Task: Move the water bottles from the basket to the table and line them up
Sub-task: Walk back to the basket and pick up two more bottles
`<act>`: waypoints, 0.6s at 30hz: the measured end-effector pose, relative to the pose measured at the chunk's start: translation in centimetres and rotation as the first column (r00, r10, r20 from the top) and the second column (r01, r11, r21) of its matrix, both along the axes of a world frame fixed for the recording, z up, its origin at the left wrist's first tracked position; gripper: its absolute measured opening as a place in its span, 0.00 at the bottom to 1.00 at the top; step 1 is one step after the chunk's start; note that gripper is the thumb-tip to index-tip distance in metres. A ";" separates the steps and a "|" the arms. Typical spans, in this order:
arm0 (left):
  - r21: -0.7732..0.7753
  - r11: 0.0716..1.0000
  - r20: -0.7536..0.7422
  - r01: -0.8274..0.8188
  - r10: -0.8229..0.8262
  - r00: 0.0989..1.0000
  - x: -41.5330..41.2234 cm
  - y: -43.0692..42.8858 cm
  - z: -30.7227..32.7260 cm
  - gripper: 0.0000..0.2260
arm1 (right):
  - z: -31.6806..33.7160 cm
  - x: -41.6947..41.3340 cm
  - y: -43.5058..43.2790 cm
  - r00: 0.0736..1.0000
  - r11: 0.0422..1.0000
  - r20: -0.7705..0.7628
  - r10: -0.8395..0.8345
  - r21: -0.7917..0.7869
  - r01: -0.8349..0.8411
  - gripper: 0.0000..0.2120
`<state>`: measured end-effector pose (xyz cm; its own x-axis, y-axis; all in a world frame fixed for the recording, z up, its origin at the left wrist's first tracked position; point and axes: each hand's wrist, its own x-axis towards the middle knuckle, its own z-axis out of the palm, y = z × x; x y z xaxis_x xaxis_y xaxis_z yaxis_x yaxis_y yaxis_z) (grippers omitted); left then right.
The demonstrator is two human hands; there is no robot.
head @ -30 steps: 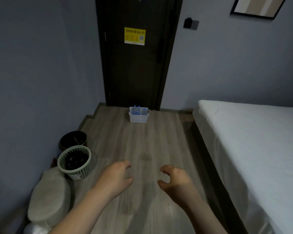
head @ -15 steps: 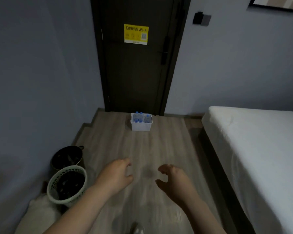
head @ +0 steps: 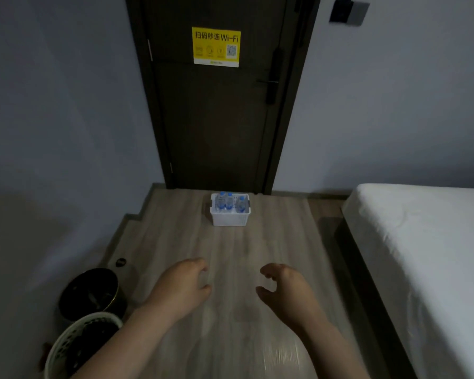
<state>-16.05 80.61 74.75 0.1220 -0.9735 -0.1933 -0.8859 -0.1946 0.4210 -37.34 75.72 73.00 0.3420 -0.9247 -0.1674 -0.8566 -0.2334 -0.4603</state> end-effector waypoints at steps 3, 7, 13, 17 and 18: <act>0.003 1.000 -0.019 0.003 -0.003 1.000 1.7 -4.7 -0.8 0.17 | -0.8 1.5 -4.4 1.000 1.000 -0.018 -0.006 0.010 0.007 0.20; -0.002 0.999 -0.016 0.032 -0.032 0.999 4.3 -11.8 -1.9 0.17 | -1.7 4.1 -10.9 0.999 0.999 -0.028 -0.033 0.017 0.034 0.20; 0.007 0.998 -0.026 0.069 -0.069 0.997 9.3 -22.7 -2.3 0.16 | -1.8 9.0 -20.7 0.997 0.996 -0.044 -0.064 0.061 0.067 0.20; -0.002 0.994 -0.002 0.113 -0.113 0.994 11.8 -29.6 -2.1 0.15 | -1.9 11.4 -26.3 0.995 0.993 -0.037 -0.092 0.064 0.094 0.20; -0.006 0.993 0.001 0.120 -0.120 0.993 12.2 -31.2 -2.1 0.14 | -2.0 11.8 -27.7 0.995 0.993 -0.035 -0.096 0.065 0.098 0.20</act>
